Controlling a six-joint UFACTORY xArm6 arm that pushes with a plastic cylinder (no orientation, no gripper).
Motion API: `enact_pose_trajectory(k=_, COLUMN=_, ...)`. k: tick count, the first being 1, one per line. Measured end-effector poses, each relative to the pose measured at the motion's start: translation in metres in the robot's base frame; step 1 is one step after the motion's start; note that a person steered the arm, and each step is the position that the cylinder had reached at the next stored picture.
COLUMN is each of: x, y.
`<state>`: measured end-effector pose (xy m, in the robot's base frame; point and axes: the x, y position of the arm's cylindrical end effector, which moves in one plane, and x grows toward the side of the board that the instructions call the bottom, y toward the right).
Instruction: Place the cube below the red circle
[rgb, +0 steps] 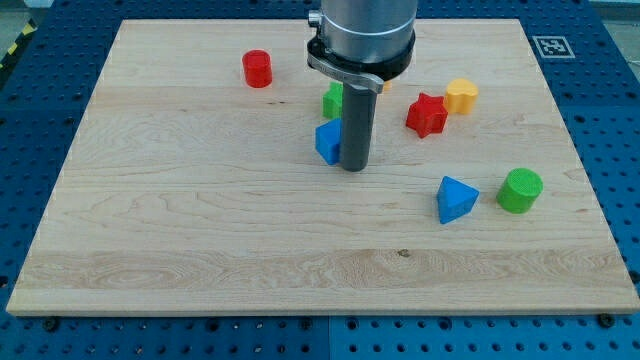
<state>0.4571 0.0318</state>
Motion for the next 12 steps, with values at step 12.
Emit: enact_pose_trajectory(k=12, x=-0.032, y=-0.052)
